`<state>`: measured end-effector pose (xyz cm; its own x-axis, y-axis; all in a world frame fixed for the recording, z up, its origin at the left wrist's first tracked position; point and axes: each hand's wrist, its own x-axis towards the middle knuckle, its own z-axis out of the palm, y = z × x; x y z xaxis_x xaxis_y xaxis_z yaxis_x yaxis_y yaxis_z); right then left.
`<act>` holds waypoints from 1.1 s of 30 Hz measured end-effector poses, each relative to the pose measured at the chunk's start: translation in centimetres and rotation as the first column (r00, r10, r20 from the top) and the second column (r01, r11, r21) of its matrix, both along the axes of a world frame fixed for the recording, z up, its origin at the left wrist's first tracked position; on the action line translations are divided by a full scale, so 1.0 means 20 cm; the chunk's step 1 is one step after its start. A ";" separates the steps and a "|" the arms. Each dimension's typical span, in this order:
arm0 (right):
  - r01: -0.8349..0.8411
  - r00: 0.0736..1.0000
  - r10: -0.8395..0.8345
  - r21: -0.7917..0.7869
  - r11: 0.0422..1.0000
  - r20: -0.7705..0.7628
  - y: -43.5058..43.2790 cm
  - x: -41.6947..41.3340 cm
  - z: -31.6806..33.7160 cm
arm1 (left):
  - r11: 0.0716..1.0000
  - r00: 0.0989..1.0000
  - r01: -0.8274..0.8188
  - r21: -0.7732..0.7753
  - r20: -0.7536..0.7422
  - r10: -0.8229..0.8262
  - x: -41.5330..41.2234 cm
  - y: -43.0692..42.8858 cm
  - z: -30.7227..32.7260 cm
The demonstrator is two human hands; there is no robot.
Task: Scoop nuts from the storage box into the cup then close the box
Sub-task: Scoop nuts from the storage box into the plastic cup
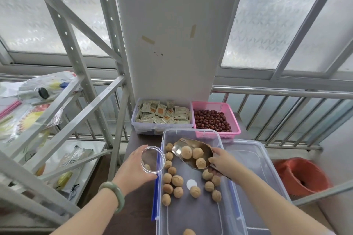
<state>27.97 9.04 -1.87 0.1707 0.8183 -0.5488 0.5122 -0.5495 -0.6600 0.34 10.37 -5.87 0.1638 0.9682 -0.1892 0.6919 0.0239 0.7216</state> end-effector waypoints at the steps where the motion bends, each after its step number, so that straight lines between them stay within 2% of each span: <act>1: -0.014 1.000 0.014 0.004 1.000 -0.008 0.01 0.00 0.05 | 1.000 1.000 0.006 0.022 -0.016 -0.006 0.00 0.00 0.00; 6: -0.111 0.994 0.112 0.018 0.994 -0.007 0.02 -0.04 0.32 | 0.998 1.000 -0.004 0.066 -0.011 0.004 0.03 0.03 0.01; 11: -0.290 0.949 0.290 -0.015 0.957 0.121 0.08 -0.10 0.43 | 0.996 1.000 -0.021 0.088 0.005 0.021 0.04 0.05 0.03; 13: -0.386 0.897 0.379 -0.015 0.922 0.228 0.12 -0.14 0.44 | 0.995 0.999 -0.034 0.089 0.012 0.033 0.03 0.05 0.03; 17: -0.552 0.717 0.498 -0.039 0.833 0.487 0.16 -0.20 0.44 | 0.996 0.998 -0.054 0.069 0.041 0.051 0.01 0.04 0.03; 19: -0.584 0.652 0.519 -0.071 0.808 0.553 0.16 -0.22 0.44 | 0.996 0.998 -0.042 0.074 0.039 0.039 0.02 0.04 0.03; 21: -0.586 0.627 0.515 -0.080 0.806 0.584 0.16 -0.23 0.45 | 0.996 0.999 -0.035 0.082 0.029 0.033 0.02 0.04 0.04; 26: -0.593 0.598 0.509 -0.085 0.801 0.619 0.17 -0.23 0.46 | 0.995 0.999 -0.038 0.095 0.013 0.037 0.01 0.05 0.04; 30: -0.553 0.641 0.467 -0.056 0.832 0.610 0.16 -0.20 0.47 | 0.994 0.998 -0.047 0.102 0.032 0.044 0.02 0.04 0.04; 33: -0.461 0.712 0.394 -0.036 0.887 0.581 0.17 -0.13 0.45 | 0.994 0.998 -0.052 0.095 0.028 0.050 0.01 0.04 0.04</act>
